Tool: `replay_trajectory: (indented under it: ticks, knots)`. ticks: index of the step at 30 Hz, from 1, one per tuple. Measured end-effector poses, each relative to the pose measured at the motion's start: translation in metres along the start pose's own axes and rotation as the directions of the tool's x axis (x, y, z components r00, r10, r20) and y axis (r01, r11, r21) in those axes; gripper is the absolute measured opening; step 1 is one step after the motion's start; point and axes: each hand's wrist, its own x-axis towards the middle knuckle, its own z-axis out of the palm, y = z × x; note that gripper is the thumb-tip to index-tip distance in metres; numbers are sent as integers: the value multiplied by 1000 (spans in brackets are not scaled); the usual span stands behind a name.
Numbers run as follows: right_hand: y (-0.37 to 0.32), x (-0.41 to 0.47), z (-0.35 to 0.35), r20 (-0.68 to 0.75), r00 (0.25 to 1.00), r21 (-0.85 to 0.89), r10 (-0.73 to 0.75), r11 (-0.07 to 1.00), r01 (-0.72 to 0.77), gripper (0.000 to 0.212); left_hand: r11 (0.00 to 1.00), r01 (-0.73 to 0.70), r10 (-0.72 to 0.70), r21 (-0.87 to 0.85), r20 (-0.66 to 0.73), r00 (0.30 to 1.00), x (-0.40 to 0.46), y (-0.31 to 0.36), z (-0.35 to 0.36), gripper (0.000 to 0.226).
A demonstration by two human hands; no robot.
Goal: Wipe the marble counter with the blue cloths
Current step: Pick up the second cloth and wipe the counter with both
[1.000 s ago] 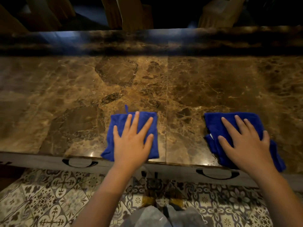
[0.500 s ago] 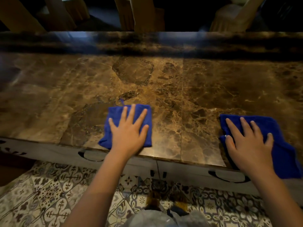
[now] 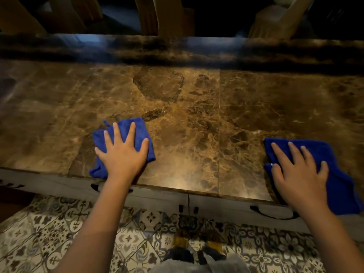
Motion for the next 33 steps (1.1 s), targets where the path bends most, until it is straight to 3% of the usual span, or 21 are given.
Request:
replay_trajectory:
  ticks: [4, 10, 14, 18, 24, 31, 33]
  knots:
    - [2, 0, 1, -3, 1000, 2, 2, 1000, -2, 52, 990, -140, 141, 10, -35, 989, -40, 23, 11, 69]
    - [3, 1, 1, 0, 1000, 18, -10, 1000, 10, 51, 940, -340, 340, -15, 86, 936, -62, 77, 19, 75]
    - [8, 1, 1, 22, 999, 37, -38, 999, 37, 52, 880, -454, 474, -137, 302, 827, -57, 84, 8, 70]
    - [21, 4, -2, 57, 992, 109, -113, 988, 107, 50, 782, -622, 540, 42, 453, 710, -46, 64, -12, 74]
    - [35, 1, 2, -10, 979, 96, -204, 974, 204, 57, 699, -714, 677, 45, 279, 681, -62, 69, -6, 70]
    - [36, 2, 5, -44, 976, 88, -212, 973, 215, 62, 541, -841, 838, 23, 78, 541, -85, 121, 7, 37]
    - [37, 2, 4, -31, 978, 87, -208, 974, 209, 55, 516, -856, 855, 15, 39, 517, -81, 137, 6, 36]
